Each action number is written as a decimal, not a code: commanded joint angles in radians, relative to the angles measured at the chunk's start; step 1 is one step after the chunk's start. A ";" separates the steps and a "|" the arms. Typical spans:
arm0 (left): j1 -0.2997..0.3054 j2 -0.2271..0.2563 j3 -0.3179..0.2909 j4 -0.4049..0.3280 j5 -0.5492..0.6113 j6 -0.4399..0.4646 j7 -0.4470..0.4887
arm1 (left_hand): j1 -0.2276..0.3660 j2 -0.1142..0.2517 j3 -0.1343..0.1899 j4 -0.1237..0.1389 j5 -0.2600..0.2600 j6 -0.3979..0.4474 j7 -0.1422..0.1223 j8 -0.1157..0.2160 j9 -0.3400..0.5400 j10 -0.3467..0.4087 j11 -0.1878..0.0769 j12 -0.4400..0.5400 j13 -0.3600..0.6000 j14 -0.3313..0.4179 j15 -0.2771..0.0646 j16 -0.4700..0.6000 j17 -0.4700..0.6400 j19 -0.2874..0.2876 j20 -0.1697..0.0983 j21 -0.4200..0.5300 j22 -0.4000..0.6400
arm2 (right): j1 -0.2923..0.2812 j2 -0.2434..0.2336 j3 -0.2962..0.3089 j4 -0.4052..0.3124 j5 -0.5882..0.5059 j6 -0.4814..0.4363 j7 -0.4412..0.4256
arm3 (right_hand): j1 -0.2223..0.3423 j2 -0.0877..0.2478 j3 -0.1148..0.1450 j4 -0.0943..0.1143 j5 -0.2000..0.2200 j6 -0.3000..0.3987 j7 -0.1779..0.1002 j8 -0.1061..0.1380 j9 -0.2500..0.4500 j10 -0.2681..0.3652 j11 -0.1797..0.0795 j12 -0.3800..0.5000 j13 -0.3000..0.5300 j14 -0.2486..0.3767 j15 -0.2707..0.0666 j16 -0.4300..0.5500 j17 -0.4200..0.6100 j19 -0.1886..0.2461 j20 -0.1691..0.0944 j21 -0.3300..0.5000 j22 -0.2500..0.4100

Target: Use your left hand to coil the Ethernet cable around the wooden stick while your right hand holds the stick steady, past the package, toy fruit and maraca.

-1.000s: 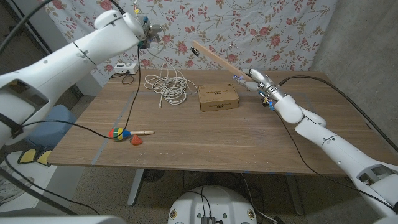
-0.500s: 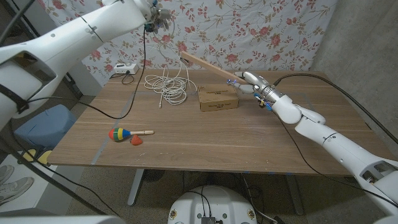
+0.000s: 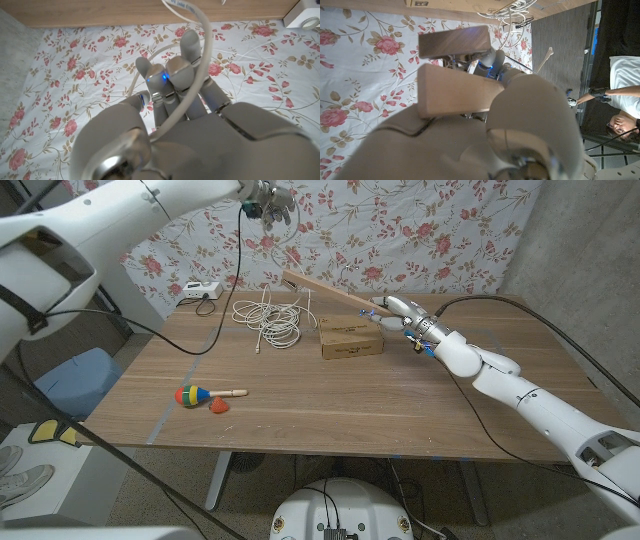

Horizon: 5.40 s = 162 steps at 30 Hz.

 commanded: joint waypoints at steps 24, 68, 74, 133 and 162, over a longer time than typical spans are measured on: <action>-0.432 -0.014 0.561 -0.102 0.099 0.185 -0.279 | -0.013 -0.022 0.033 -0.003 -0.012 -0.042 0.021 0.015 -0.043 -0.005 -0.017 -0.012 0.042 -0.017 -0.006 -0.006 -0.030 -0.036 0.003 0.042 -0.048 | 0.038 0.027 0.008 0.070 0.038 0.025 -0.006 | 0.008 0.006 -0.001 -0.003 0.013 0.032 -0.019 0.000 -0.003 0.012 -0.003 0.003 0.004 -0.002 -0.074 0.007 0.003 0.000 -0.110 -0.003 0.001; -0.429 -0.043 0.519 -0.088 0.184 0.112 -0.511 | -0.038 -0.018 0.085 -0.005 -0.034 -0.064 0.034 0.052 -0.083 -0.020 -0.013 -0.028 0.102 -0.022 -0.010 -0.002 -0.041 -0.058 -0.001 0.121 -0.118 | 0.084 0.084 -0.022 0.124 0.012 0.030 -0.033 | 0.011 0.005 -0.007 -0.008 0.017 0.042 -0.015 -0.003 -0.009 0.018 -0.001 0.005 0.003 0.002 -0.074 0.013 0.004 0.005 -0.110 -0.002 0.002; -0.463 -0.036 0.559 -0.104 0.199 0.087 -0.566 | -0.040 -0.022 0.092 -0.006 -0.034 -0.070 0.040 0.054 -0.092 -0.030 -0.013 -0.034 0.113 -0.026 -0.010 -0.007 -0.037 -0.074 0.002 0.135 -0.124 | 0.103 0.100 -0.041 0.135 0.000 0.025 -0.038 | 0.011 0.005 -0.007 -0.009 0.018 0.041 -0.015 -0.004 -0.010 0.019 -0.002 0.005 0.002 0.002 -0.074 0.013 0.004 0.005 -0.111 -0.003 0.002; -0.333 0.030 0.358 -0.214 0.290 0.016 -0.633 | -0.083 -0.043 0.139 -0.002 -0.018 -0.073 0.040 0.086 -0.137 -0.024 -0.013 -0.066 0.147 -0.021 -0.010 -0.037 -0.034 -0.099 -0.003 0.211 -0.190 | 0.072 0.073 0.018 0.083 0.019 0.013 -0.103 | 0.013 0.004 -0.012 -0.013 0.024 0.048 -0.017 -0.011 -0.018 0.020 0.002 0.005 0.004 0.001 -0.074 0.015 0.004 0.001 -0.110 -0.011 0.001; -0.162 -0.176 0.232 -0.043 0.232 -0.133 -0.420 | -0.092 -0.024 0.159 -0.006 -0.052 -0.075 0.042 0.105 -0.149 -0.013 -0.017 -0.076 0.159 -0.015 -0.010 -0.033 -0.028 -0.091 -0.009 0.231 -0.212 | 0.133 0.134 -0.009 0.100 0.033 0.024 -0.030 | 0.021 0.005 -0.014 -0.023 0.023 0.061 -0.009 -0.011 -0.023 0.030 0.013 0.001 -0.008 0.006 -0.074 0.021 0.005 0.003 -0.106 -0.006 0.004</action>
